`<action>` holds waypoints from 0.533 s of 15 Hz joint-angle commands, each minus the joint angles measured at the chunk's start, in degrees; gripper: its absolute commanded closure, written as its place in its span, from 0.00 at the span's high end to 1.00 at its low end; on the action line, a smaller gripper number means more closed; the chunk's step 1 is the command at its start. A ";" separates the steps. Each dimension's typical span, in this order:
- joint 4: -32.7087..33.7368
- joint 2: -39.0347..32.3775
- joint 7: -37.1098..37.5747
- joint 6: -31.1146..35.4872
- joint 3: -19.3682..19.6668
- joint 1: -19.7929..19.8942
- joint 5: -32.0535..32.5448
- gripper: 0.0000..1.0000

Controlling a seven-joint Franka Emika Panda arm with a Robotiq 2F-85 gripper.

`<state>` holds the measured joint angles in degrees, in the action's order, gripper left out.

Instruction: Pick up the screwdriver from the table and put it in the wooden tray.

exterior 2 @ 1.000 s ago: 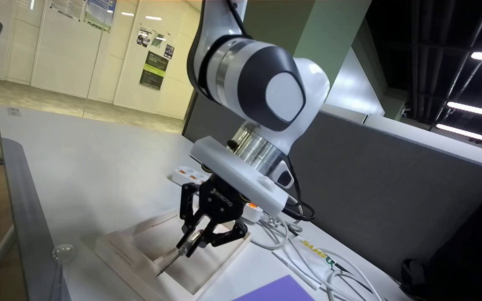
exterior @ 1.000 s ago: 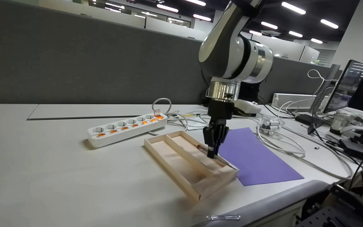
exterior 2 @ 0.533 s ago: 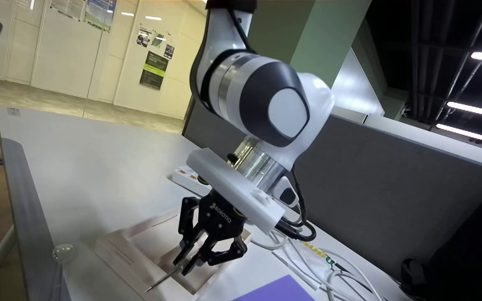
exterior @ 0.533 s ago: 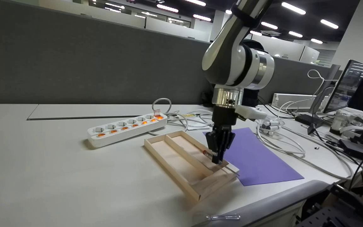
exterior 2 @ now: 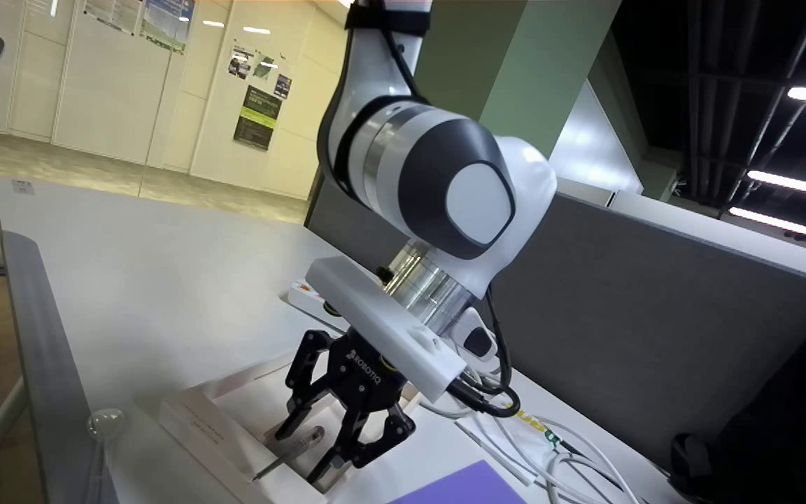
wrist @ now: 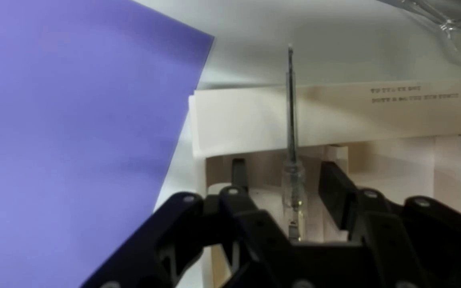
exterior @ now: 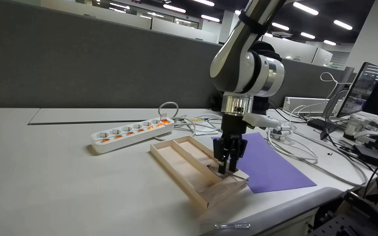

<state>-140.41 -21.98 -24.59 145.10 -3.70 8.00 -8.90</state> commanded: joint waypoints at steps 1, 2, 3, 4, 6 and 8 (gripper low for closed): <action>1.23 1.30 1.46 -3.53 -0.47 1.21 -1.46 0.82; 1.33 2.09 0.90 -4.52 -0.61 1.64 -2.12 0.90; 1.34 3.06 0.69 -4.79 -0.43 1.79 -2.40 0.96; 1.45 4.26 0.73 -5.19 -0.16 1.88 -2.50 1.00; 1.70 7.10 0.93 -5.38 0.69 1.83 -1.69 1.00; 1.26 10.65 0.60 -5.22 1.65 1.67 -0.75 1.00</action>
<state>-138.52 -17.14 -24.57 141.73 -3.20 9.64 -10.49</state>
